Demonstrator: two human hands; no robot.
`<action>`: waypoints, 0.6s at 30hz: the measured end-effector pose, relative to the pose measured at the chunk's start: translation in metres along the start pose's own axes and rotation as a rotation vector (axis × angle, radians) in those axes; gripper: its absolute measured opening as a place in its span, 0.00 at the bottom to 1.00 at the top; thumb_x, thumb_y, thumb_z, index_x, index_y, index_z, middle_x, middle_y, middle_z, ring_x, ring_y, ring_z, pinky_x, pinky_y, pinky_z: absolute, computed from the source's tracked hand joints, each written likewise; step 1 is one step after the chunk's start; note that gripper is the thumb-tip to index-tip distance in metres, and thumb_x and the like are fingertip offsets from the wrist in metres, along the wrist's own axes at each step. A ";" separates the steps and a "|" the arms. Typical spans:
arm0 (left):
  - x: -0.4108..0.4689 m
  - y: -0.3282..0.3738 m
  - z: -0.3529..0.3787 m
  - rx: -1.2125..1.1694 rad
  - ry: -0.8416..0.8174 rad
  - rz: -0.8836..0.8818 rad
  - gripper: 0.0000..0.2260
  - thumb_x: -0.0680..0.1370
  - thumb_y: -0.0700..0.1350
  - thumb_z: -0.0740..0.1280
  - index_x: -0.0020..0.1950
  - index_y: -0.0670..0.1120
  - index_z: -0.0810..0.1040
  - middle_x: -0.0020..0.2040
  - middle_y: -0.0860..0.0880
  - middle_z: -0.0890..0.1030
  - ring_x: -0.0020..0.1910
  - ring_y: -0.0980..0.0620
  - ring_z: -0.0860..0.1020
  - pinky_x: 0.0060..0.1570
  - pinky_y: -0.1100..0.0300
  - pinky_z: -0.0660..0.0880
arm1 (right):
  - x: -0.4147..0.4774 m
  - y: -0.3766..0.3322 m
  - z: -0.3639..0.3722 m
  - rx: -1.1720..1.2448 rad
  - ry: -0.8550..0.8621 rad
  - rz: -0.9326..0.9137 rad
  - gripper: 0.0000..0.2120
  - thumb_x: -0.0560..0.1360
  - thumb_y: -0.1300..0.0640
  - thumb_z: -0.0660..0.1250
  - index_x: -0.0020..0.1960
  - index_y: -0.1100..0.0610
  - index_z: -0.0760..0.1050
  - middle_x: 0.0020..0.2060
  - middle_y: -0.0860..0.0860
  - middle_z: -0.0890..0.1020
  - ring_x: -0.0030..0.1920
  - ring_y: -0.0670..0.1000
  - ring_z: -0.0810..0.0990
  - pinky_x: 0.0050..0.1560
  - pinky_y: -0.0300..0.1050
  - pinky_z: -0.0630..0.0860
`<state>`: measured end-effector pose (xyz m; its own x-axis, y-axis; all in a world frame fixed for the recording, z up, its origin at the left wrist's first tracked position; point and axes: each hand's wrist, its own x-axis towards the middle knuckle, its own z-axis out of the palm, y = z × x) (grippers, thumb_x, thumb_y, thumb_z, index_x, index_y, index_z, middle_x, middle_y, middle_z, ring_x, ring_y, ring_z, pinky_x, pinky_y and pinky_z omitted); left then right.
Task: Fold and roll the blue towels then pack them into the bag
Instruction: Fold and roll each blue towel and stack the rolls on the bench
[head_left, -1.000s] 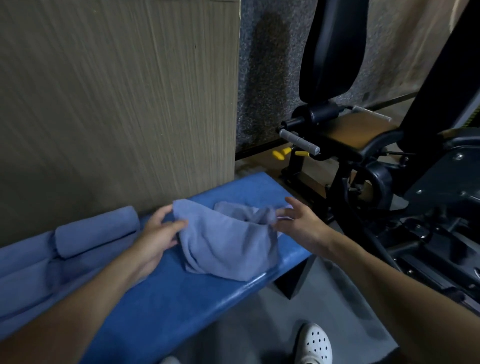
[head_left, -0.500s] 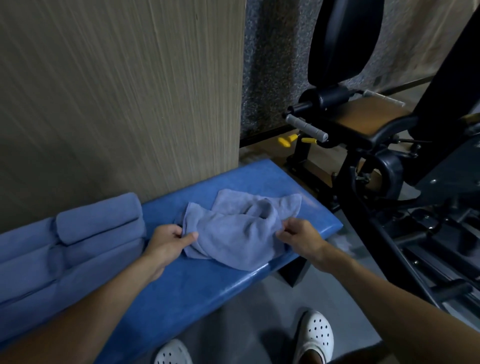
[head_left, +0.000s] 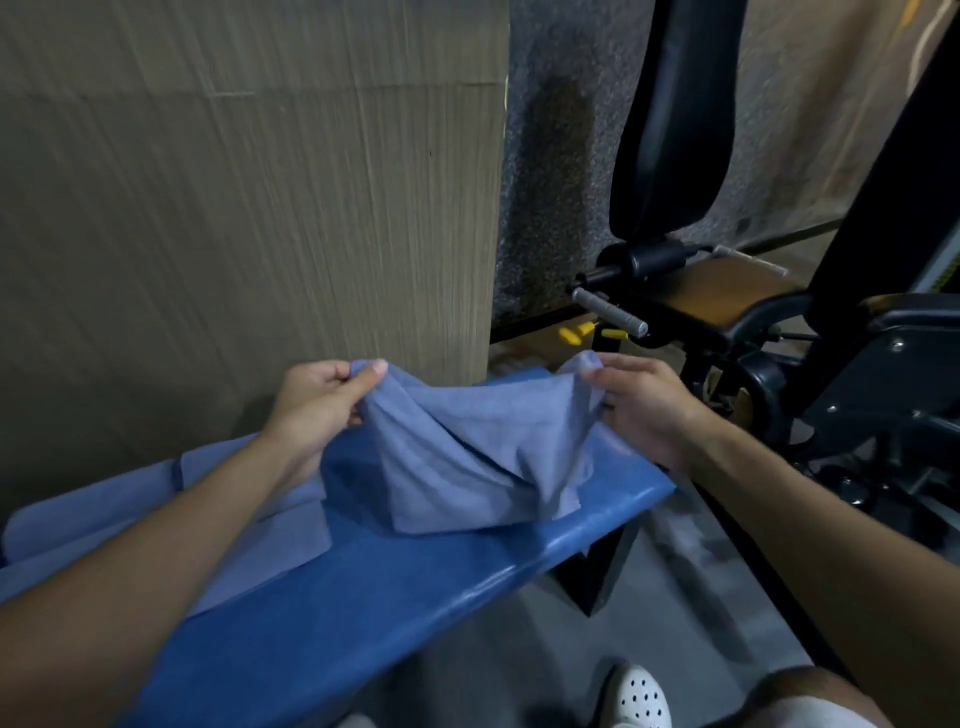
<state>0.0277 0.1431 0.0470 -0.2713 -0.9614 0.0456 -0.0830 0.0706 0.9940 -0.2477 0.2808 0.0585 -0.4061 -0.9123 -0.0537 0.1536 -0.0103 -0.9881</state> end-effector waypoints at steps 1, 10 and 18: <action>-0.003 0.009 -0.002 -0.009 0.005 0.006 0.09 0.77 0.47 0.71 0.40 0.44 0.79 0.42 0.41 0.79 0.40 0.48 0.75 0.40 0.58 0.74 | -0.005 -0.007 -0.001 -0.036 -0.052 -0.010 0.07 0.76 0.72 0.63 0.50 0.67 0.78 0.43 0.61 0.82 0.45 0.59 0.81 0.50 0.52 0.76; -0.029 0.050 -0.021 0.028 0.127 0.031 0.12 0.79 0.49 0.69 0.38 0.47 0.74 0.42 0.42 0.75 0.42 0.46 0.73 0.44 0.44 0.74 | -0.044 -0.025 0.003 -0.205 0.019 -0.072 0.07 0.83 0.59 0.58 0.46 0.56 0.71 0.43 0.54 0.80 0.44 0.53 0.81 0.39 0.47 0.81; -0.042 0.058 -0.023 0.112 0.182 0.039 0.18 0.79 0.51 0.68 0.33 0.47 0.67 0.34 0.46 0.68 0.36 0.49 0.68 0.41 0.50 0.73 | -0.057 -0.031 0.007 -0.195 0.082 0.034 0.24 0.82 0.46 0.58 0.57 0.69 0.72 0.47 0.61 0.77 0.55 0.63 0.80 0.56 0.61 0.77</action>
<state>0.0569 0.1816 0.1050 -0.0994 -0.9888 0.1111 -0.1846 0.1281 0.9744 -0.2231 0.3302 0.0927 -0.4770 -0.8741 -0.0916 -0.0051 0.1070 -0.9942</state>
